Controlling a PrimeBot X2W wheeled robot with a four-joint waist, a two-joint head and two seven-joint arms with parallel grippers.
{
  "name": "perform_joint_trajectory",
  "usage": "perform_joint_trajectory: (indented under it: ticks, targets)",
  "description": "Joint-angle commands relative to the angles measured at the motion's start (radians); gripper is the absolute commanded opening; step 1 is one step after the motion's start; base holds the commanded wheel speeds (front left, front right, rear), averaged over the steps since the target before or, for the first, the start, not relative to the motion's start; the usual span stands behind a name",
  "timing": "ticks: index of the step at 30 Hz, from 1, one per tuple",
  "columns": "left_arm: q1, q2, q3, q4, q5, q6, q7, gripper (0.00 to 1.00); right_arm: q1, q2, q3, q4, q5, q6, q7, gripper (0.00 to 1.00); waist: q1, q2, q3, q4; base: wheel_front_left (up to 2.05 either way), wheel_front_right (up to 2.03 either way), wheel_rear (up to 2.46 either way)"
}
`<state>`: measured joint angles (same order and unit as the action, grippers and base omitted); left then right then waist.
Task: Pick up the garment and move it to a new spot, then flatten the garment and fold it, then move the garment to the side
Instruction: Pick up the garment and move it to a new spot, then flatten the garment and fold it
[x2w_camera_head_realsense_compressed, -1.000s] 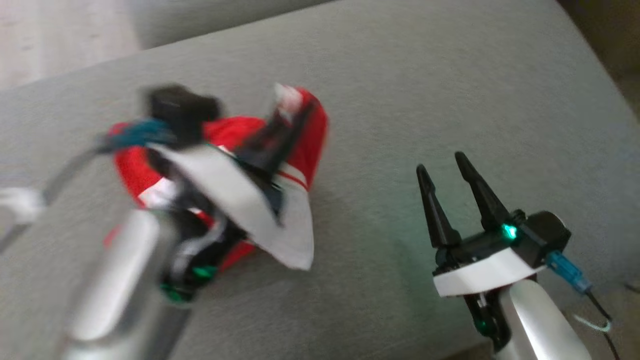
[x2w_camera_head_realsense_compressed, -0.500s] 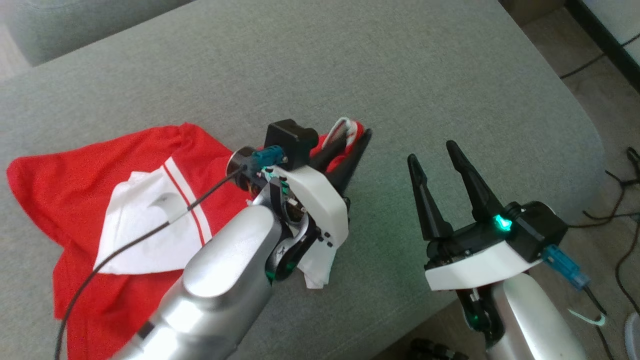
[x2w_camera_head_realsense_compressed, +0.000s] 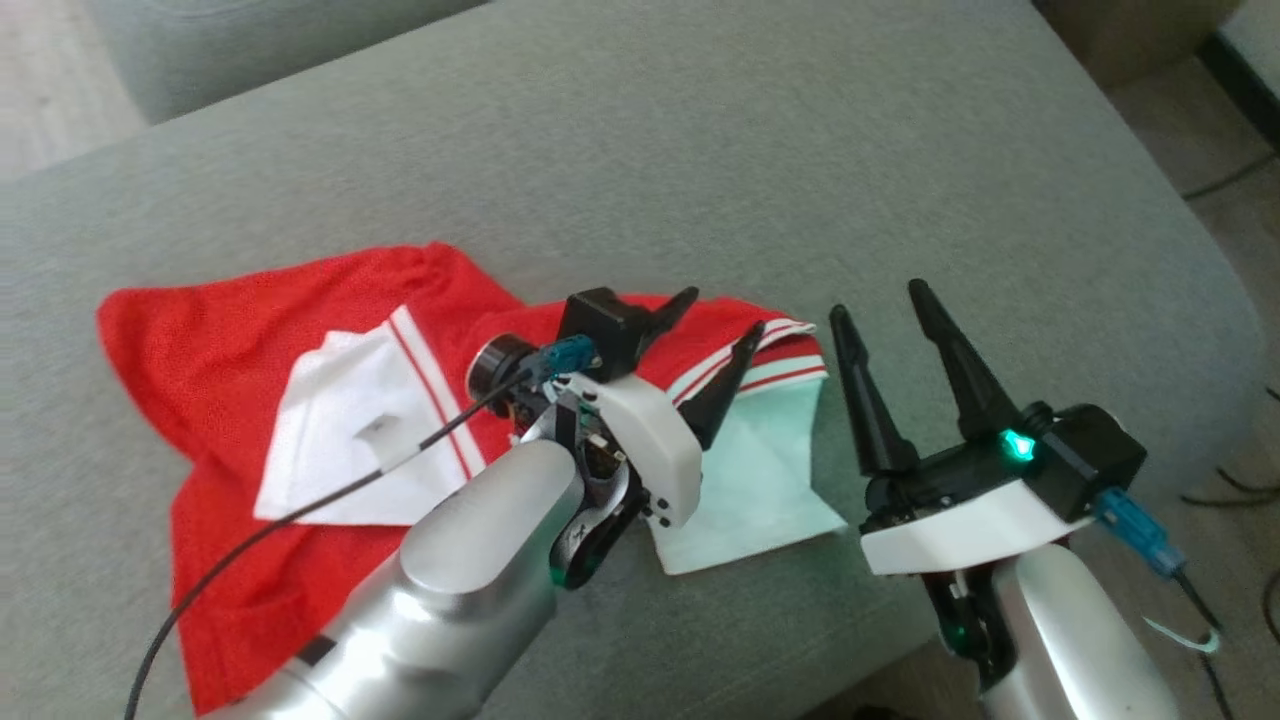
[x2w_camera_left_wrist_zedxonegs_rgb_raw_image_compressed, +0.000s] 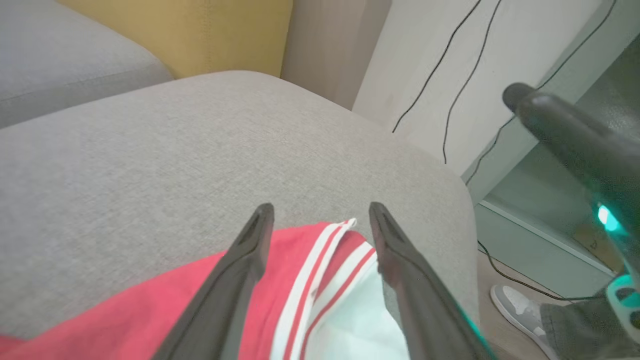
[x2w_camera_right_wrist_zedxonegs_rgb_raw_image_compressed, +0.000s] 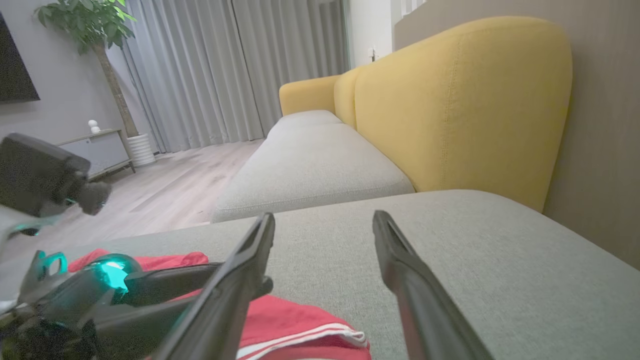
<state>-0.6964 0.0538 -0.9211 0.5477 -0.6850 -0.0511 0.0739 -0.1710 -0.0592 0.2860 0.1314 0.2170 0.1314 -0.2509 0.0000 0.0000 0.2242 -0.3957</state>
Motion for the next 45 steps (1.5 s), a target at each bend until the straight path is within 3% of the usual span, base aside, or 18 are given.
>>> perform_joint_trajectory:
  ticks: [1, 5, 13, 19, 23, 29, 33, 45]
  targets:
    - [-0.024, 0.011, 0.025, -0.030, 0.011, 0.009, -0.024, 1.00, -0.002, 0.004, 0.013, -0.034, -0.008, -0.001, -0.011, 1.00, 0.0000, 0.0000, -0.014, 0.022, 0.00, 0.00, 0.00]
    - [0.021, 0.061, 0.056, -0.077, 0.034, 0.062, -0.120, 1.00, 0.018, -0.005, -0.002, -0.044, -0.023, -0.001, -0.011, 1.00, 0.0000, 0.0000, -0.034, 0.056, 0.00, 0.00, 0.00]
    - [0.208, 0.193, 0.135, -0.224, 0.078, 0.209, -0.300, 1.00, 0.078, -0.042, -0.067, -0.059, -0.065, -0.001, -0.011, 1.00, 0.0000, 0.0000, -0.081, 0.138, 0.00, 0.00, 0.00]
    - [0.365, 0.251, 0.219, -0.290, 0.102, 0.283, -0.334, 1.00, 0.121, -0.062, -0.117, -0.059, -0.084, -0.001, -0.011, 1.00, 0.0000, 0.0000, -0.108, 0.197, 0.00, 0.00, 0.00]
    - [0.498, 0.258, 0.356, -0.366, 0.158, 0.316, -0.335, 1.00, 0.149, -0.065, -0.149, -0.051, -0.093, -0.001, -0.011, 1.00, 0.0000, 0.0000, -0.122, 0.238, 0.00, 0.00, 0.00]
    - [0.670, 0.199, 0.556, -0.405, 0.235, 0.291, -0.335, 1.00, 0.181, -0.060, -0.171, -0.023, -0.103, -0.001, -0.011, 1.00, 0.0000, 0.0000, -0.140, 0.287, 0.00, 0.00, 0.00]
    - [0.755, 0.143, 0.689, -0.391, 0.300, 0.224, -0.336, 1.00, 0.202, -0.048, -0.195, -0.003, -0.107, -0.001, -0.011, 1.00, 0.0000, 0.0000, -0.148, 0.313, 0.00, 0.00, 0.00]
    - [0.777, 0.042, 0.848, -0.333, 0.422, 0.069, -0.336, 1.00, 0.200, -0.044, -0.183, 0.016, -0.106, -0.001, -0.011, 1.00, 0.0000, 0.0000, -0.152, 0.320, 0.00, 0.00, 0.00]
